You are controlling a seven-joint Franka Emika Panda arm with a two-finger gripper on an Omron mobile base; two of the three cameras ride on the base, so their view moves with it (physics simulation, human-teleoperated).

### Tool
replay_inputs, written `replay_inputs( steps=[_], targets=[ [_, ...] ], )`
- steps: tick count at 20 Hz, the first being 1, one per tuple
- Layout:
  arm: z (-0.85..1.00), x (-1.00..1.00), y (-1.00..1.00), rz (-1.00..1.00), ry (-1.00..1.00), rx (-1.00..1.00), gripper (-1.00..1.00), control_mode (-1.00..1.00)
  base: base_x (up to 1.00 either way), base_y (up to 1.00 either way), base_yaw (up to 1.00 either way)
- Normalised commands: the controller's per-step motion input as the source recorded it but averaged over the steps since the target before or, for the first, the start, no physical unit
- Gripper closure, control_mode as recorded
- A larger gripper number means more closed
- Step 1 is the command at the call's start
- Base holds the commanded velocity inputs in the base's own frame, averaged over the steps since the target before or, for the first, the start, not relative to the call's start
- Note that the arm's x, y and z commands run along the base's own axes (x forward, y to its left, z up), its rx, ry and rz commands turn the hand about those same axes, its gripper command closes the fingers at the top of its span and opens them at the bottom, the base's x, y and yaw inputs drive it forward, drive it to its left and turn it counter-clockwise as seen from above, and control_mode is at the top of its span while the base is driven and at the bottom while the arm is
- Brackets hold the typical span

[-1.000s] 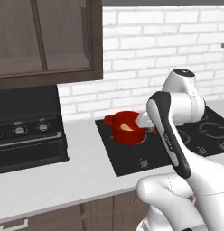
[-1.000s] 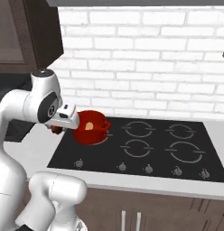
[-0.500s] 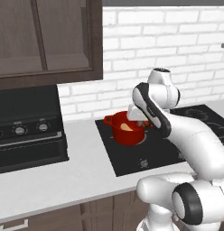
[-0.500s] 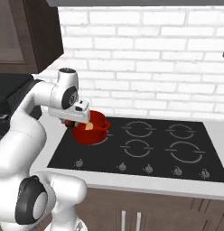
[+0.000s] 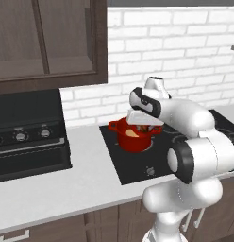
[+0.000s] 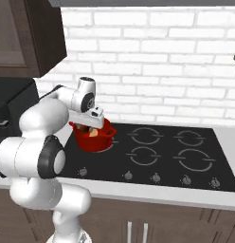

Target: Put the bell pepper and squash in the pot. Retrieve the spatula and lightly stir the vegetables in the pot.

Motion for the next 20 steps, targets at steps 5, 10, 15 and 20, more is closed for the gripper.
replay_inputs(
  steps=[5,10,15,20],
  targets=[
    [-0.18,0.47,0.00,0.00,0.00,0.04,1.00,-1.00,0.00,0.00,0.00],
    [-0.48,0.50,0.00,0.00,0.00,0.00,1.00,-1.00,0.00,0.00,0.00],
    [-0.32,0.35,0.03,0.00,0.00,0.00,1.00,-1.00,0.00,0.00,0.00],
    [-0.23,0.16,0.05,0.00,0.00,0.00,1.00,-1.00,0.00,0.00,0.00]
  ],
)
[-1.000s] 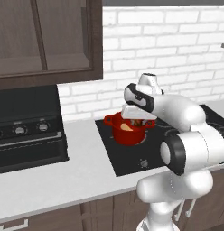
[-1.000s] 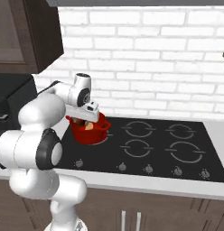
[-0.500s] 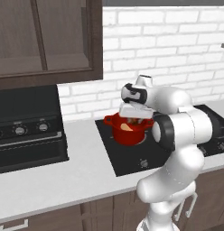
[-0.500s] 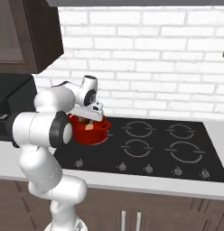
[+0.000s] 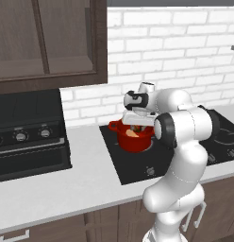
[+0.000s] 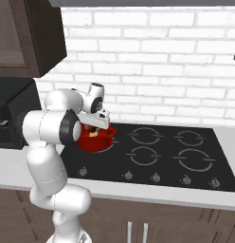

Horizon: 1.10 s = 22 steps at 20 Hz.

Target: Put the bell pepper and squash in the pot. Retrieve the spatula and lightly stir the vegetables in the pot.

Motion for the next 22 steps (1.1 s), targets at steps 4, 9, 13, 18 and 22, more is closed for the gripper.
replay_inputs(
  steps=[4,9,13,18,22],
  targets=[
    [-0.15,0.10,0.03,0.00,0.00,0.00,1.00,-1.00,0.00,0.00,0.00],
    [-0.21,0.01,0.15,0.00,0.00,0.00,1.00,-1.00,0.00,0.00,0.00],
    [-0.23,0.00,0.18,0.00,0.00,0.00,1.00,-1.00,0.00,0.00,0.00],
    [-0.03,0.00,0.06,0.00,-0.01,0.00,-1.00,-1.00,0.00,0.00,0.00],
    [0.00,0.00,-0.05,0.00,0.00,0.00,-1.00,-1.00,0.00,0.00,0.00]
  ],
)
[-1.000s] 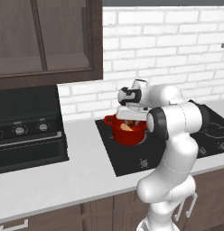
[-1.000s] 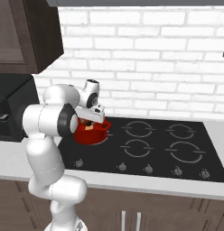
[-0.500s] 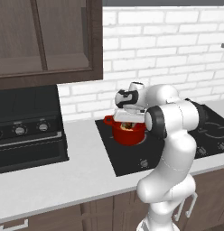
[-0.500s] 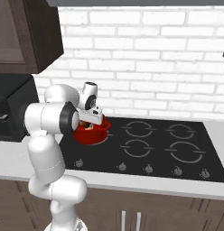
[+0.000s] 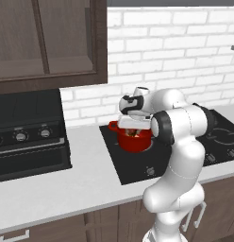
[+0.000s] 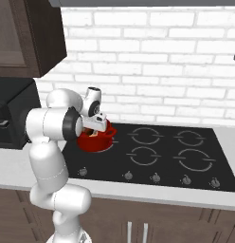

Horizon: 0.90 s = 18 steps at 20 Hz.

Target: Put the bell pepper and squash in the pot. Retrieve the spatula and lightly stir the vegetables in the pot.

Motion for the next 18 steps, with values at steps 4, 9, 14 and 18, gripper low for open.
replay_inputs(
  steps=[4,9,14,18],
  targets=[
    [0.16,0.00,-0.02,0.00,-0.06,0.01,-1.00,-1.00,0.00,0.00,0.00],
    [0.67,-0.14,-0.03,0.00,-0.18,0.05,-1.00,-1.00,0.00,0.00,0.00],
    [0.92,-0.86,-0.32,0.00,-0.18,0.02,-1.00,-1.00,0.00,0.00,0.00],
    [0.77,-1.00,-0.59,0.00,-0.12,0.01,-1.00,-1.00,0.00,0.00,0.00]
  ],
)
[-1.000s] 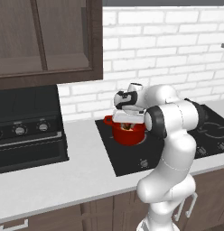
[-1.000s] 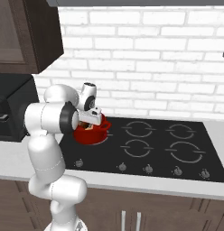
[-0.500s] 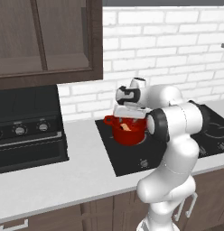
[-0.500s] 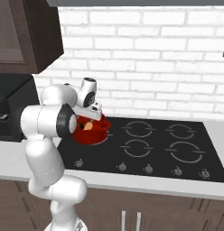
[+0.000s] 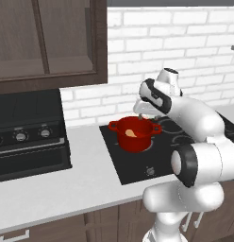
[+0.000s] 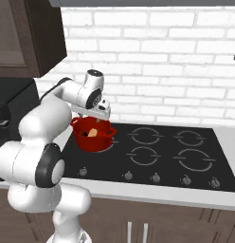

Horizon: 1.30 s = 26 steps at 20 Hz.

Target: Put the bell pepper and squash in the pot. Retrieve the spatula and lightly stir the vegetables in the pot.

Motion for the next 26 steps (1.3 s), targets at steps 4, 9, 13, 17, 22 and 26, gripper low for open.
replay_inputs(
  steps=[4,9,13,17,22,26],
  targets=[
    [0.35,-1.00,-0.39,0.07,0.00,-0.01,-1.00,-1.00,0.00,0.00,0.00],
    [0.45,-0.85,-0.05,0.02,-0.05,0.00,-1.00,-1.00,0.00,0.00,0.00],
    [0.01,-0.03,0.12,0.00,0.01,-0.01,-1.00,-1.00,0.00,0.00,0.00],
    [0.00,0.00,0.06,0.00,0.00,-0.02,-1.00,-1.00,0.00,0.00,0.00],
    [0.00,0.00,-0.02,0.00,0.00,0.00,-1.00,1.00,0.00,-0.11,-0.01],
    [0.00,0.00,0.00,0.00,0.00,0.00,-1.00,1.00,-0.01,-1.00,-0.02]
  ],
)
